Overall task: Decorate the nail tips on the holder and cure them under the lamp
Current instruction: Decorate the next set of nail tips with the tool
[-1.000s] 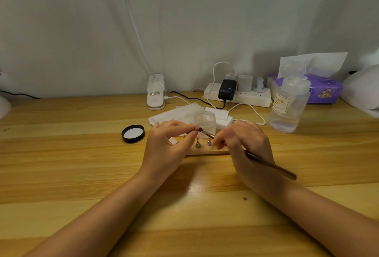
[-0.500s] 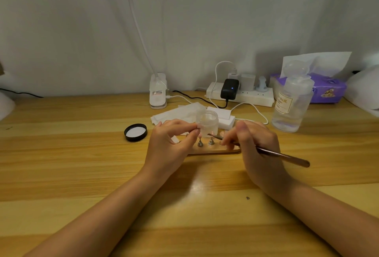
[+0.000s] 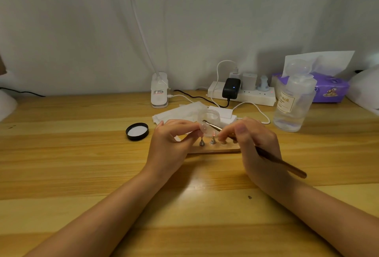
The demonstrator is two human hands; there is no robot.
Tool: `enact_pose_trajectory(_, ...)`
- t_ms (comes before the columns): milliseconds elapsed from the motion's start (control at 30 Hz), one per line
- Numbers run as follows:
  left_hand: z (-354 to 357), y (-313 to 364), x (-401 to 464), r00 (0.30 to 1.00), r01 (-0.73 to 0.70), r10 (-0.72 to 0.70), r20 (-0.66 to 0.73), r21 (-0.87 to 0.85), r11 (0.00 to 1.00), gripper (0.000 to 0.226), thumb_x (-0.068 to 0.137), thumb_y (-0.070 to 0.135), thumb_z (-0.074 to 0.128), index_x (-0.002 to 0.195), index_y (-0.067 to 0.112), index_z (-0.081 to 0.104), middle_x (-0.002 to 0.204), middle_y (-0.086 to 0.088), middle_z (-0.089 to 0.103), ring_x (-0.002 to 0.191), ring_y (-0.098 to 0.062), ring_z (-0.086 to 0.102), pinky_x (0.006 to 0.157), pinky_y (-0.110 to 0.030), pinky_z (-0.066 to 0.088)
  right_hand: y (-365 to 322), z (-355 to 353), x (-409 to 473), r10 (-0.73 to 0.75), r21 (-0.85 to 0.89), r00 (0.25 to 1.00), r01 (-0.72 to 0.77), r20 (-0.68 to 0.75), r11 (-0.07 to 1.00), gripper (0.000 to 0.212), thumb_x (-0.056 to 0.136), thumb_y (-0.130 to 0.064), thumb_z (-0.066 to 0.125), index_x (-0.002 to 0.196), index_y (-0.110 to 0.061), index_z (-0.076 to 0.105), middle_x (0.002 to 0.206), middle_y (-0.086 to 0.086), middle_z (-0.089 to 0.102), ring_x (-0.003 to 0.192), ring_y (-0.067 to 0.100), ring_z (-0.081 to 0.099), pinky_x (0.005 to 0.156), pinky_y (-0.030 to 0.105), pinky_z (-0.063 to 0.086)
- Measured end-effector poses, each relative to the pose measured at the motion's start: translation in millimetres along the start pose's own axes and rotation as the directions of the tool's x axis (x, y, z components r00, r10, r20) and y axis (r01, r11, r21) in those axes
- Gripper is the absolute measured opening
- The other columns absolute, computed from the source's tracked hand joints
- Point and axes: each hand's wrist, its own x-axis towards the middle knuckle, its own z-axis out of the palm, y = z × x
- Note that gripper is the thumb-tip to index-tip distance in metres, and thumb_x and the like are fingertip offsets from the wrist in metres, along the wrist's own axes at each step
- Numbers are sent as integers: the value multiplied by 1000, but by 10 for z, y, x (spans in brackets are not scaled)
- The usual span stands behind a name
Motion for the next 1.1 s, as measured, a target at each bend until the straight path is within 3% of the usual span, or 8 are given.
enact_pose_trajectory(100,-1,2,2,1000,17,-17,-8,-16,1000,28,75,9,71,88,34,67,86,18,66,94,-12,62,97,-57,35,4,9,-15,9,-10,999,-9,33,1000,49,96,-45,26,73,-21,62,69,-14,59,71,1,55,71,31,44)
enact_pose_trajectory(200,4,-26,1,1000,9,-9,-2,-17,1000,22,75,10,71,91,26,70,87,11,69,94,-13,63,97,-58,36,-13,-34,-33,35,72,999,-35,1,997,41,97,-40,29,67,-31,56,59,-7,58,65,1,55,69,30,43)
enact_pose_trajectory(433,6,-25,6,1000,1,-1,-17,-26,1000,28,74,7,71,85,33,68,83,18,67,91,-11,63,96,-58,36,-35,2,0,34,22,999,-34,33,999,44,95,-45,26,77,-25,61,73,-11,62,73,6,58,70,44,48)
enact_pose_trajectory(633,4,-27,6,999,21,-22,-24,-57,998,30,74,10,72,85,37,67,83,20,67,90,-11,63,97,-58,36,-45,-37,-29,51,118,999,-50,-2,992,38,95,-32,29,67,-30,56,60,-6,58,64,1,56,68,30,44)
enact_pose_trajectory(733,0,-26,7,999,18,-20,-25,-54,998,31,74,9,72,83,38,66,83,21,66,90,-10,63,96,-57,37,-63,-17,-3,63,88,998,-62,-9,994,36,96,-41,28,77,-32,57,71,-9,61,71,7,59,70,34,48)
enact_pose_trajectory(867,-4,-37,11,999,17,-19,-30,-65,998,35,75,7,71,78,41,66,80,26,66,90,-7,63,95,-57,39,-55,-4,-11,101,70,994,-103,28,992,36,93,-31,29,72,-31,59,66,-7,62,70,7,59,71,42,47)
enact_pose_trajectory(967,-1,-57,8,999,20,-22,-30,-84,996,31,75,7,71,82,37,68,82,22,67,90,-7,63,94,-56,39,-59,-30,-33,130,144,991,-129,0,981,40,92,-30,28,65,-30,58,56,-2,58,62,4,57,68,32,43)
enact_pose_trajectory(1100,4,-59,10,999,25,-28,-32,-76,997,32,75,5,71,87,35,68,81,24,67,89,-7,63,94,-56,39,-72,-20,-15,140,136,990,-141,15,981,36,92,-31,28,75,-26,60,70,-13,61,69,-2,57,69,18,40)
